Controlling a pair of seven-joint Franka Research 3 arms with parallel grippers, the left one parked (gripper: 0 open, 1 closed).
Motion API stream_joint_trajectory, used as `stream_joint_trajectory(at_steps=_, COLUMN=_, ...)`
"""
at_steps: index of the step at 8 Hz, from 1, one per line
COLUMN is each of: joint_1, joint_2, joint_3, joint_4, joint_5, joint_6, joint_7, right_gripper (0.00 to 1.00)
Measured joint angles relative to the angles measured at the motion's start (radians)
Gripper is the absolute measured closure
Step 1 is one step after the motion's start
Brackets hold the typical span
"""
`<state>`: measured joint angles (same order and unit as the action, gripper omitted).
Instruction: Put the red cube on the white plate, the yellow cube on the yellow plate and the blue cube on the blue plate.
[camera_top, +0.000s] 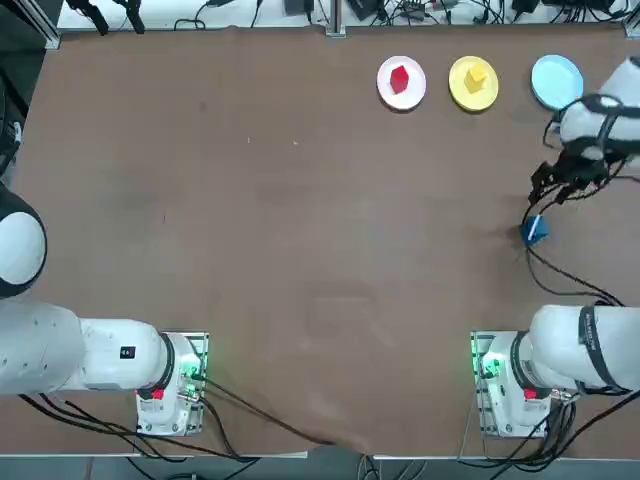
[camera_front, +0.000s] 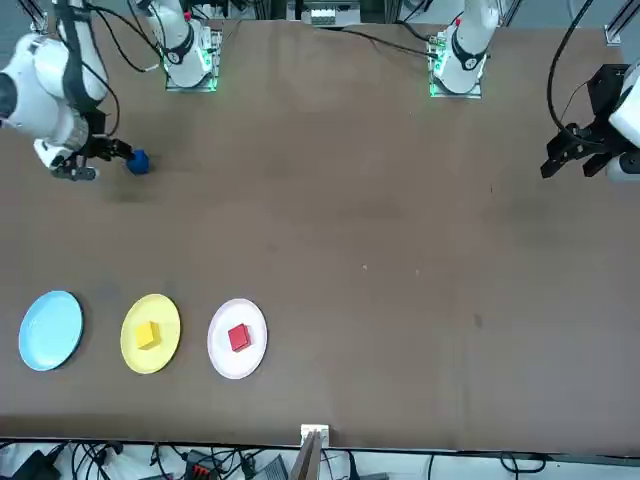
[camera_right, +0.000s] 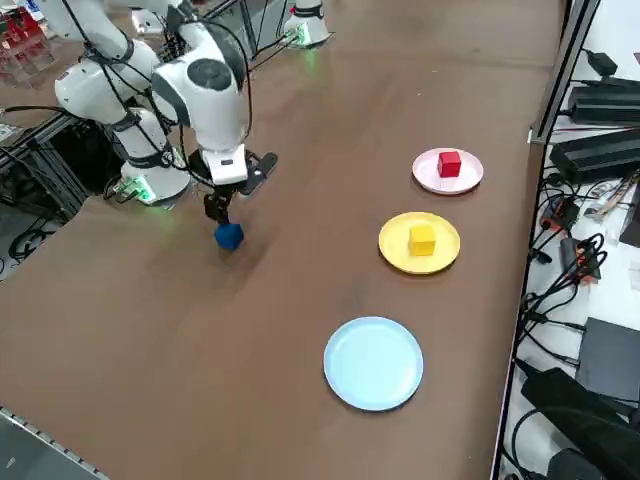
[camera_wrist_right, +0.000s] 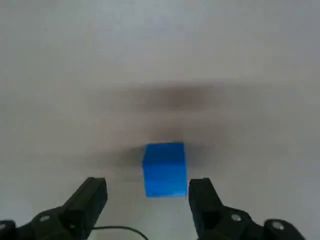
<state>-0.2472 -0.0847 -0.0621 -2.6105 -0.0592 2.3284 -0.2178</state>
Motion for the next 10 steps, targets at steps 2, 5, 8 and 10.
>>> stream_joint_trajectory(at_steps=2, joint_1=-0.022, joint_2=0.008, joint_3=0.0, joint_4=-0.054, joint_5=-0.002, joint_6=0.068, joint_7=-0.067, right_gripper=0.0)
stream_joint_trajectory(at_steps=5, joint_1=-0.065, joint_2=0.025, joint_3=0.0, joint_4=-0.084, joint_5=-0.002, joint_6=0.14, joint_7=-0.121, right_gripper=0.0)
stream_joint_trajectory(at_steps=8, joint_1=-0.085, joint_2=0.076, joint_3=0.0, joint_4=-0.101, joint_5=-0.002, joint_6=0.23, joint_7=-0.121, right_gripper=0.0)
stream_joint_trajectory(at_steps=10, joint_1=-0.086, joint_2=0.092, joint_3=0.003, joint_4=-0.102, joint_5=-0.002, joint_6=0.247, joint_7=-0.121, right_gripper=0.0)
